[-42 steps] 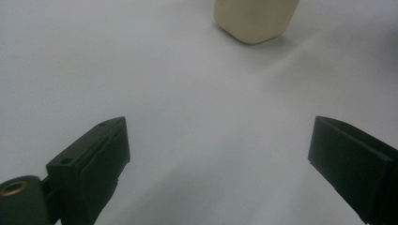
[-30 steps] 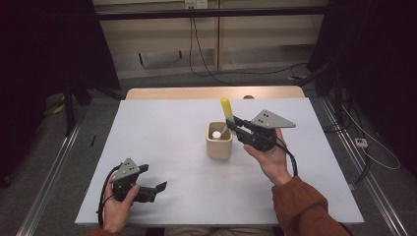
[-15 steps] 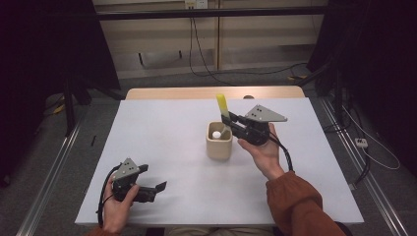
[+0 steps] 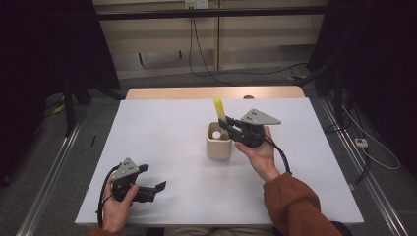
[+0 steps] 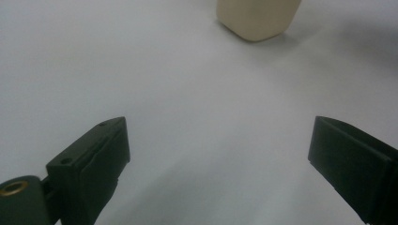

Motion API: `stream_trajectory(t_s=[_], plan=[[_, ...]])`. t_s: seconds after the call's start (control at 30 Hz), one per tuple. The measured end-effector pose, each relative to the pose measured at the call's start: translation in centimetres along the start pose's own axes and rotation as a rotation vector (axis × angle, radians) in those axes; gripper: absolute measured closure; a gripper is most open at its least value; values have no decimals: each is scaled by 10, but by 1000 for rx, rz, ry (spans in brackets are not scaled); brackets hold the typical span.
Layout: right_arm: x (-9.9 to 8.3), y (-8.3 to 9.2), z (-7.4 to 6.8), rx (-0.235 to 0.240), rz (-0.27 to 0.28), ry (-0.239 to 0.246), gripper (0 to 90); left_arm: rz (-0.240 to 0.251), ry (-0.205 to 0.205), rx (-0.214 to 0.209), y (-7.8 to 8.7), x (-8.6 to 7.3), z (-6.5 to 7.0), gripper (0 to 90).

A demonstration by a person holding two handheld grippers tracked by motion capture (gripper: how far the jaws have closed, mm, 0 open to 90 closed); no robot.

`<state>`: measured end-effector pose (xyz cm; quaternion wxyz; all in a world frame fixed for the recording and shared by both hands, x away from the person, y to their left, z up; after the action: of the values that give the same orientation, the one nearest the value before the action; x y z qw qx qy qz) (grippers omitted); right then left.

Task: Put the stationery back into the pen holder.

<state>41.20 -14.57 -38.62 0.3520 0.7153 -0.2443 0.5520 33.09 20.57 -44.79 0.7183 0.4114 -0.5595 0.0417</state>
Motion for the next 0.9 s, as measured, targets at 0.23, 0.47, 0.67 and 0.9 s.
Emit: stream_trajectory(t_s=[0.23,0.47,0.67,0.9], plan=[[-7,-2,-1,5,-6,7,774,0,-4,0,1,0,0,58],[-14,-2,1,-14,-10,-8,774,-4,-7,0,1,0,-1,58],[-19,-3,1,-13,-9,-18,772,-9,-3,5,2,0,-2,58],[-22,-2,0,-8,-17,-15,692,-7,-1,4,3,0,-2,58]])
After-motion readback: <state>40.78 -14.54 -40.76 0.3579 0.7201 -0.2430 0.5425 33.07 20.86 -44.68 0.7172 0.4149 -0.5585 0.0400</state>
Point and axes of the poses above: each handheld gripper's, and its own axes: y roughly backward along the jaws, x roughly out of its top, z roughly to its right, the point moved 2 cm from there along -y, roughly forward along the jaws, and after that the axes turned 6 degrees about -y, right-handed, at the moved point
